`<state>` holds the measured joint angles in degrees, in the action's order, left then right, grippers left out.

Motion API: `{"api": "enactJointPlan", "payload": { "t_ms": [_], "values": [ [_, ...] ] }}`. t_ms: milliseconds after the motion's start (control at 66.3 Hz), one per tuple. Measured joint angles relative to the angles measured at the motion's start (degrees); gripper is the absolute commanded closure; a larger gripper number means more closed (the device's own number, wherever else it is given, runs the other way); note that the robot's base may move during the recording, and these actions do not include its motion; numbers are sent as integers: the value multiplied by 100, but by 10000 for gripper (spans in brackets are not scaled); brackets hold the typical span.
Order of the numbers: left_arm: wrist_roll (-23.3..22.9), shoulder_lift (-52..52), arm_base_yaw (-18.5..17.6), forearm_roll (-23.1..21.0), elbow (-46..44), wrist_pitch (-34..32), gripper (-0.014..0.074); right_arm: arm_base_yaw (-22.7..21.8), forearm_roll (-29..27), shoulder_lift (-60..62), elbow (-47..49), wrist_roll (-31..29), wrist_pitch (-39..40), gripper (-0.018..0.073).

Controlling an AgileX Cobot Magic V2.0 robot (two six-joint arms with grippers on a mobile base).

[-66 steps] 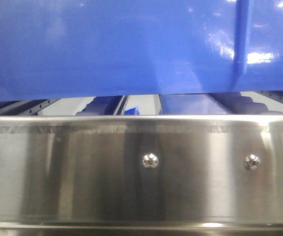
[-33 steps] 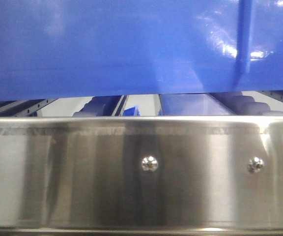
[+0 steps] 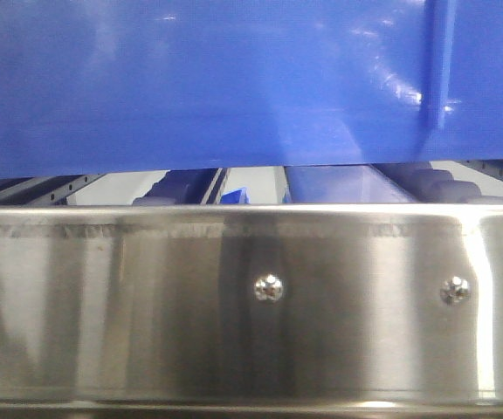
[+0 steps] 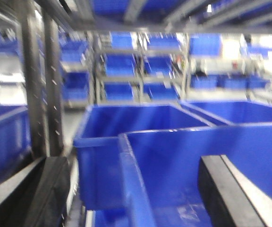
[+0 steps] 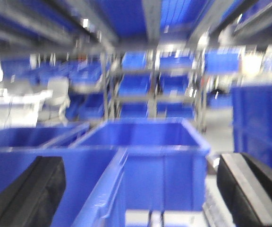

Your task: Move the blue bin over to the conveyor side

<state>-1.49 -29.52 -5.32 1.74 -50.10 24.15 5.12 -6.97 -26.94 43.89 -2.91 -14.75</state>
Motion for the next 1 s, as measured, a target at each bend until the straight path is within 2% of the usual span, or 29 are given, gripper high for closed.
{"api": "enactJointPlan", "payload": {
  "t_ms": [196, 377, 558, 663, 829, 995],
  "values": [
    [0, -1125, -35, -38, -1063, 736, 134, 399, 0, -1052, 1005, -13, -957, 9],
    [0, -2045, -35, -51, -2247, 2082, 135, 706, 0, -2019, 2407, -13, -2475, 9],
    [-11, -2919, -35, -6, -3494, 3636, 135, 716, 0, -2979, 3730, -13, -3553, 9],
    [-21, -3363, -35, 130, -4045, 4253, 135, 716, 0, -3399, 4343, -13, -4189, 9],
    [-21, -3864, -23, 226, -4432, 4525, 135, 775, 0, -4052, 5041, -25, -5340, 9],
    [1, -4090, 225, 68, -4456, 4612, 135, 1033, 0, -4422, 5141, -25, -5549, 9]
  ]
}}
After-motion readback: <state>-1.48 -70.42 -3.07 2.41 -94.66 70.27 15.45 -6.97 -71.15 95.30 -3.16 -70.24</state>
